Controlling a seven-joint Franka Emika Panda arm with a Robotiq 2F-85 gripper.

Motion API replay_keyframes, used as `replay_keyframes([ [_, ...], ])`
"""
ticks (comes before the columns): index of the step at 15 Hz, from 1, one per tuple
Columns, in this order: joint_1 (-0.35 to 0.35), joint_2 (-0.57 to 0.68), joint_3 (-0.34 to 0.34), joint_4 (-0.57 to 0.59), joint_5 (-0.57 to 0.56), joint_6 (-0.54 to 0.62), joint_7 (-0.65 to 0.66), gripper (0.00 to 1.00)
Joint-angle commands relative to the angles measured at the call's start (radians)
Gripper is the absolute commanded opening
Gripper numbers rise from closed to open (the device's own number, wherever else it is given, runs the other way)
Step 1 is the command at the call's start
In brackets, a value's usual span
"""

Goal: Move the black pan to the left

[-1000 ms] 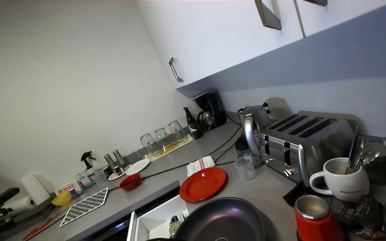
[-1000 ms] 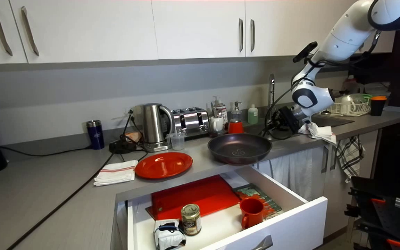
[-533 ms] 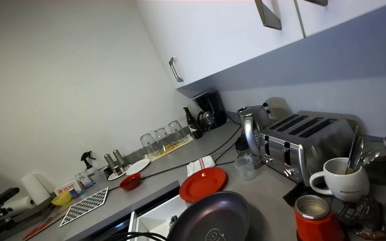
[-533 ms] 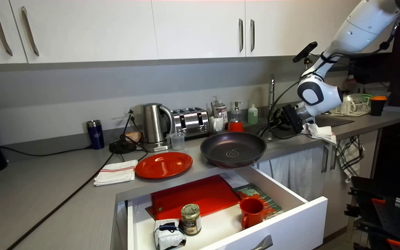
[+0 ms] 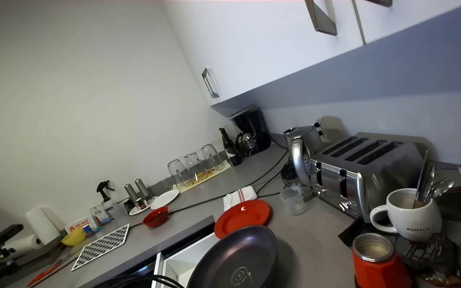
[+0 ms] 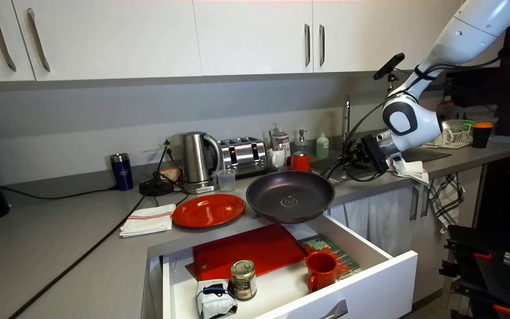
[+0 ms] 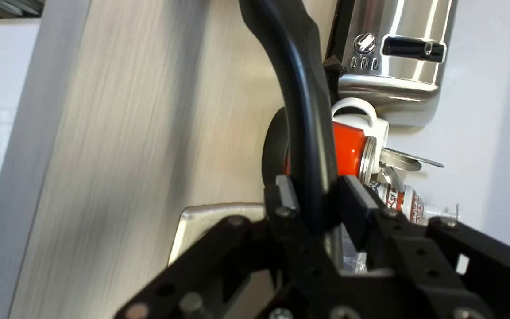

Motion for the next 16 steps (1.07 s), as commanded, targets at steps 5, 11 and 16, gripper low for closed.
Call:
replay_keyframes([
  [5,-0.072,-0.057,0.028,-0.041,-0.004,-0.050,0.038,0.10],
  [11,-0.124,-0.044,0.012,-0.042,-0.005,-0.060,0.074,0.10],
  [16,-0.157,-0.029,0.002,-0.036,-0.005,-0.064,0.116,0.10],
])
